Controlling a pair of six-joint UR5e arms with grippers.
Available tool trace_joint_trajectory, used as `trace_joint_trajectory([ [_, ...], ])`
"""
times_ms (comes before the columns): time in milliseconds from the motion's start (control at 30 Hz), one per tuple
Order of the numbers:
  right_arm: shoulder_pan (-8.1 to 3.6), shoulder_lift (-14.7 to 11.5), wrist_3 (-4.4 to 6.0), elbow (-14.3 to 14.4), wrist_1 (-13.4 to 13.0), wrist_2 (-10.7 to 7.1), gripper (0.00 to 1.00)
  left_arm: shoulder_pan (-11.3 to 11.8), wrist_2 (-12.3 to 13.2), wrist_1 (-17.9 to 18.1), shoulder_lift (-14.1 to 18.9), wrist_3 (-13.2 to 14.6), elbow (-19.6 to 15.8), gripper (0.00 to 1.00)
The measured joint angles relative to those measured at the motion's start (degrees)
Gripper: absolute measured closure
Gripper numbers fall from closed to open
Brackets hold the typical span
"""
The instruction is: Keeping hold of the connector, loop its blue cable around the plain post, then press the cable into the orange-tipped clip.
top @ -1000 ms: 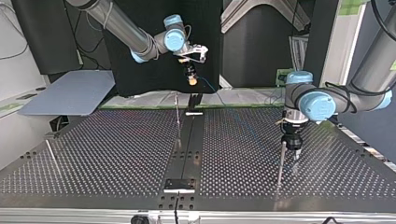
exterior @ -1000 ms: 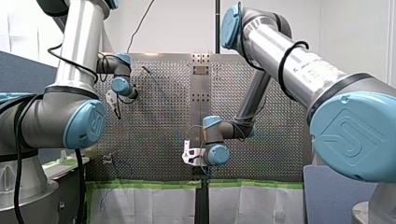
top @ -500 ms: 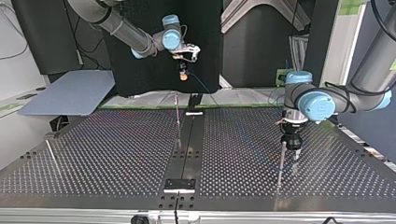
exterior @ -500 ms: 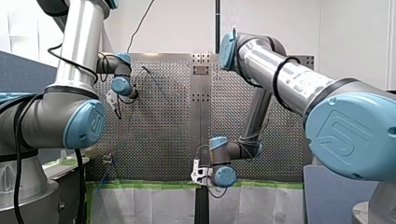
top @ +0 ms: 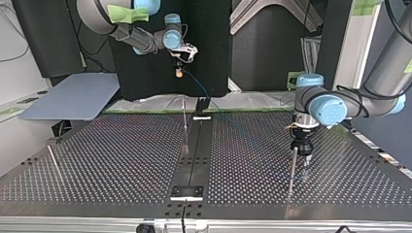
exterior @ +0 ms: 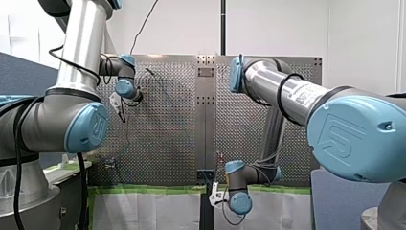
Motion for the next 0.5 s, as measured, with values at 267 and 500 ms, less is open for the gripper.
trace_joint_trajectory([
  [267, -1.7, 4.1, -0.27, 0.3, -1.2, 0.41, 1.0, -0.1, 0.0, 0.1, 0.0, 0.0, 0.0, 0.0],
  [500, -2.19, 5.6, -1.7, 1.4, -1.7, 0.48, 1.0, -0.3, 0.0, 0.1, 0.0, 0.0, 0.0, 0.0],
])
